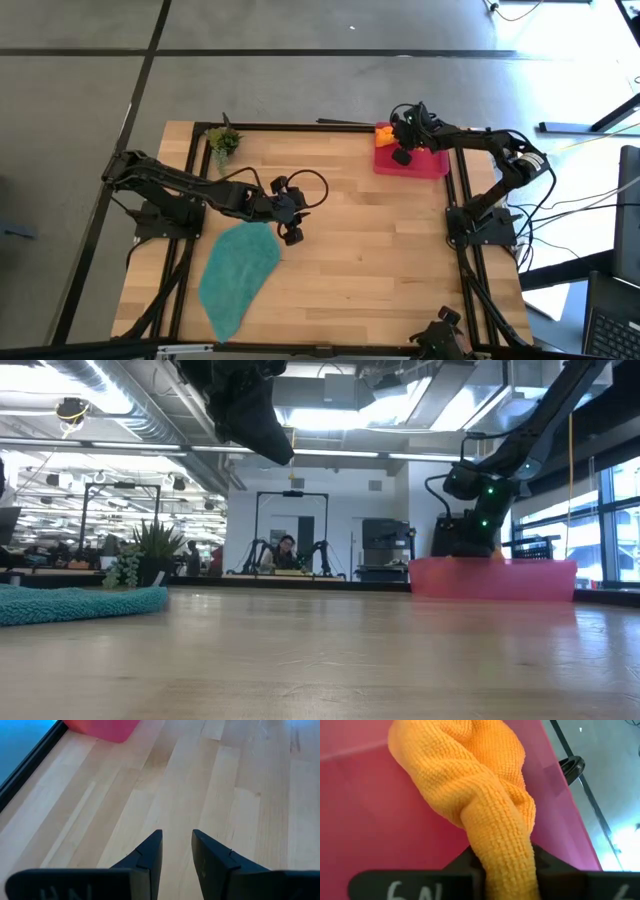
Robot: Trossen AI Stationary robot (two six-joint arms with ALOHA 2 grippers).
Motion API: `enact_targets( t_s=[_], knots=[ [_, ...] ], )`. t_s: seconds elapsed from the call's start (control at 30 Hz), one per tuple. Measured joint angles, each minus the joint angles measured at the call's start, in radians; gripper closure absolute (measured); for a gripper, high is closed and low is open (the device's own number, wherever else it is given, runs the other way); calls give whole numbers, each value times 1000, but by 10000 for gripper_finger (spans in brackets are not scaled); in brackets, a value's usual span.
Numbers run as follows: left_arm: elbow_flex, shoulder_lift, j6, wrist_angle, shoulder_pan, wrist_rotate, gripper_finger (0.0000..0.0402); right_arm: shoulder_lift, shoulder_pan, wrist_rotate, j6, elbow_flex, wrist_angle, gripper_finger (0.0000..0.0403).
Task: Roll microfiber towels into tight, uniform cylinder then place into a basket
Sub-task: Put the rolled orange microfiber towel into the red bin
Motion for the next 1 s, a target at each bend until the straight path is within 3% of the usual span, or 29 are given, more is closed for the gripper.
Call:
enact_targets(
  t_s=[0.27,0.4,0.67,1.0],
  knots=[
    [0,0,-2,0,0,0,306,0,0,2,11,0,0,277],
    [0,0,-7,0,0,0,306,-1,0,80,55,0,-1,239],
    [0,0,-7,0,0,0,306,-1,21,106,53,0,-6,177],
    [0,0,-9,0,0,0,306,-1,26,160,116,0,-12,159]
  ],
)
